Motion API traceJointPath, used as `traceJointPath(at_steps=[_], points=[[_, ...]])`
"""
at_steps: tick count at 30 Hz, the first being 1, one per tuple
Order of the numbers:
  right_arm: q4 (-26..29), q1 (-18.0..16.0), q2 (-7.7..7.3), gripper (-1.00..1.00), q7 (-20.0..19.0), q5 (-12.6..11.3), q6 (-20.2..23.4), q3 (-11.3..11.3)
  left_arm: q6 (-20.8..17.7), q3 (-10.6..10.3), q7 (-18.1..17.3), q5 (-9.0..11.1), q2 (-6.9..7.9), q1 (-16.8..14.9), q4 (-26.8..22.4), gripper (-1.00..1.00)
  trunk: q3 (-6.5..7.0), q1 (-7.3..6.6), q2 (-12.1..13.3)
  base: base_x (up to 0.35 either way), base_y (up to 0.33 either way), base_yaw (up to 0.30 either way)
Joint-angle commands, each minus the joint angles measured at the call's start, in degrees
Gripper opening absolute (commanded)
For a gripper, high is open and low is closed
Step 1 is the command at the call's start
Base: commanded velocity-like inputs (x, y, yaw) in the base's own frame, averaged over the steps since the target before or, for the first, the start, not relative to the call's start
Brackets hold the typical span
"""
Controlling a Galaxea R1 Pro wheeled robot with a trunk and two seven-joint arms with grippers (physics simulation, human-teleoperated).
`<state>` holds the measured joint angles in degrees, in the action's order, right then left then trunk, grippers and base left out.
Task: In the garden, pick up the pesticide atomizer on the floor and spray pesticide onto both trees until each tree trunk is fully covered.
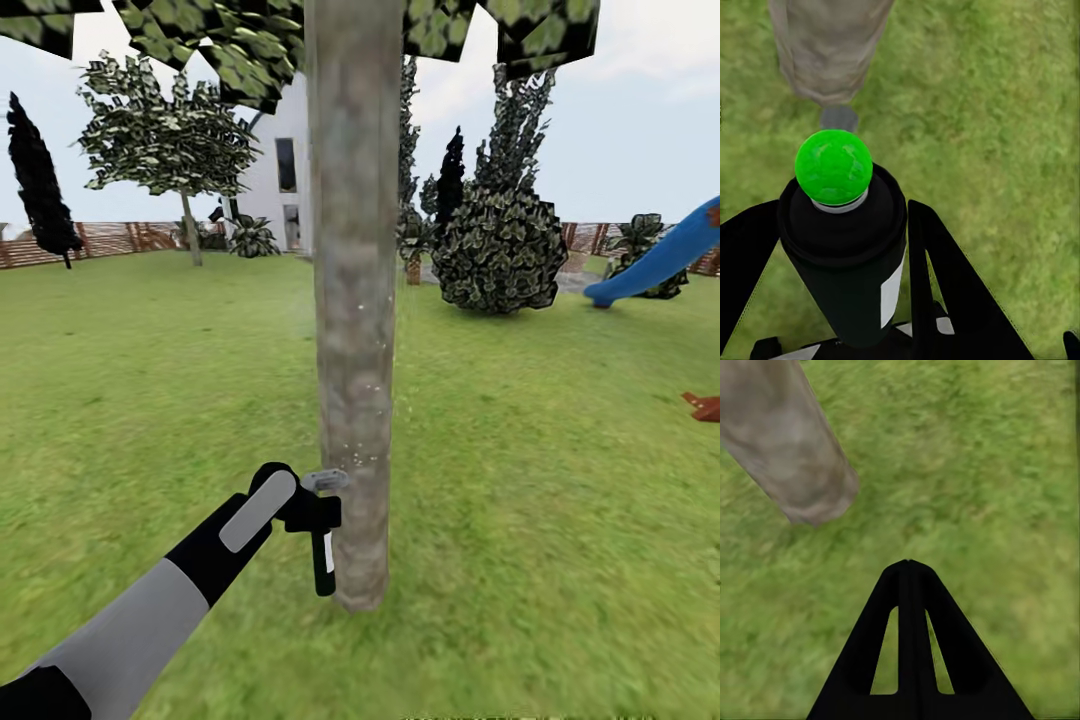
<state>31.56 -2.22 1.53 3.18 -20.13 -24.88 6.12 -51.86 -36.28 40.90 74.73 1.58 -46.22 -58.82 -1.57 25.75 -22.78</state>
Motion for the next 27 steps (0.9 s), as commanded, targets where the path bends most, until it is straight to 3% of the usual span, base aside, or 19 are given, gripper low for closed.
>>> traceJointPath(at_steps=[1,27], points=[[-0.01,-0.06,-0.04,-1.00,0.33,-0.44,-0.25,0.38,0.09,-0.16,0.59,0.57,0.08,-0.04,-0.09,-1.00,-0.14,0.04,-0.13,0.000,0.350,-0.247],[-0.01,-0.06,-0.04,-1.00,0.33,-0.45,-0.25,0.32,0.10,-0.19,0.49,0.59,0.79,0.02,-0.15,-1.00,-0.14,0.04,-0.13,0.000,0.350,-0.247]])
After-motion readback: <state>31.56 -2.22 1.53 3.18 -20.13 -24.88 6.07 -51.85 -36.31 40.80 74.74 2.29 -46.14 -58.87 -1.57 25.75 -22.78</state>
